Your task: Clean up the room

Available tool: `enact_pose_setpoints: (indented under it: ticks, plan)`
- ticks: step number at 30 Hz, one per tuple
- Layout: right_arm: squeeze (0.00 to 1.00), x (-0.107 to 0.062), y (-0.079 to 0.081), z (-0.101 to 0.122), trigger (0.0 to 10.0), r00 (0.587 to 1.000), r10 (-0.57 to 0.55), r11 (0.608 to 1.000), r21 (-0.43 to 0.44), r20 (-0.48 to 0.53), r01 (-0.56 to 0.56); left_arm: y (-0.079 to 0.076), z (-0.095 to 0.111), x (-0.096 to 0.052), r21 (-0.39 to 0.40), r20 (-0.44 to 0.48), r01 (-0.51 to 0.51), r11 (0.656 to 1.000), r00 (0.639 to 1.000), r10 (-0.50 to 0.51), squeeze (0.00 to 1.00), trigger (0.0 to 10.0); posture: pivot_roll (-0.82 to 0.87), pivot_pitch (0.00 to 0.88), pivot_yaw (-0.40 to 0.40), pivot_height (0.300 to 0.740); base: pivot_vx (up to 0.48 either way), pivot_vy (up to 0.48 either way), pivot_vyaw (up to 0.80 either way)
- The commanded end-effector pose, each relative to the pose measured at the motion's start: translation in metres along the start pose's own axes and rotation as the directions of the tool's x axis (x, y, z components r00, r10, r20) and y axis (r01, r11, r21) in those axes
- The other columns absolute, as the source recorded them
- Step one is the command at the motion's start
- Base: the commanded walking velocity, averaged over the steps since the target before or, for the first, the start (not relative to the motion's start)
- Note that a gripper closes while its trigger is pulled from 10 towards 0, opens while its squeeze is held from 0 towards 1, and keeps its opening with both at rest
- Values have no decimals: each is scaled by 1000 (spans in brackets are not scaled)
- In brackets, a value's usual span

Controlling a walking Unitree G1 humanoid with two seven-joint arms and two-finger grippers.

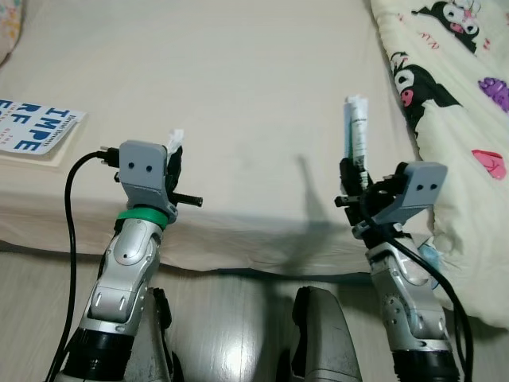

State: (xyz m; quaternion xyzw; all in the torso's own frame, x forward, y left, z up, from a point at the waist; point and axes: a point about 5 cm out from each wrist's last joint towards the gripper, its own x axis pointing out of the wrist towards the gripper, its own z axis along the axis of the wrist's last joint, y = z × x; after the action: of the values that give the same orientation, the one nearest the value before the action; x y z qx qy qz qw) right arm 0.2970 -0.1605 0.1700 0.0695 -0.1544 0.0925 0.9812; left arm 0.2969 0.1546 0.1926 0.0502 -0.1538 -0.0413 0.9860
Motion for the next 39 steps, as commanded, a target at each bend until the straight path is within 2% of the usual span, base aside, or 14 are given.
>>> enact_pose_setpoints:
  ticks: [1,3,5,11,13,16,17,22,30,35,39]
  plan:
    - [0,-5,-3,-5,10000,1000,-19,999,-28,-12,18,-4,-5,-5,6,-19,13,1000,1000,-13,0,10000,97,91,-85,519,0,0,0]
    - [0,-16,-3,-19,10000,998,-37,996,-86,-53,32,2,-17,-21,32,-58,-9,999,998,11,0,10000,95,72,-89,529,0,0,0]
    - [0,-20,-5,-22,10000,997,-47,994,-102,-69,40,6,-17,-26,45,-82,-14,999,996,18,0,10000,97,64,-91,534,0,0,0]
    - [0,-26,-10,-30,10000,992,-54,992,-115,-110,41,11,-27,-36,61,-168,-6,998,986,16,0,10000,98,48,-97,554,0,0,0]
    - [0,-32,-11,-38,10000,989,-54,990,-135,-136,36,14,-38,-40,78,-210,-35,996,976,50,0,10000,98,39,-99,569,0,0,0]
    - [0,-34,-11,-40,10000,989,-55,990,-140,-140,35,15,-40,-42,83,-217,-42,996,974,60,0,10000,98,39,-99,584,0,0,0]
    - [0,-40,-11,-46,10000,985,-72,989,-140,-155,50,19,-51,-47,97,-257,-68,993,962,91,0,10000,96,36,-101,594,0,0,0]
    - [0,-45,-11,-52,10000,981,-86,988,-143,-173,61,23,-61,-53,121,-292,-94,988,948,126,0,10000,91,37,-101,614,0,0,0]
    - [0,-47,-14,-55,10000,979,-91,988,-143,-181,66,17,-62,-48,95,-297,-97,991,947,121,0,10000,82,41,-103,654,0,0,0]
    - [0,-47,-14,-56,10000,978,-89,987,-148,-187,62,9,-58,-37,74,-273,-92,993,956,109,0,10000,80,45,-107,679,0,0,0]
    - [0,-47,-13,-56,10000,979,-87,987,-149,-187,59,6,-58,-34,66,-268,-89,994,958,104,0,10000,80,45,-107,694,0,0,0]
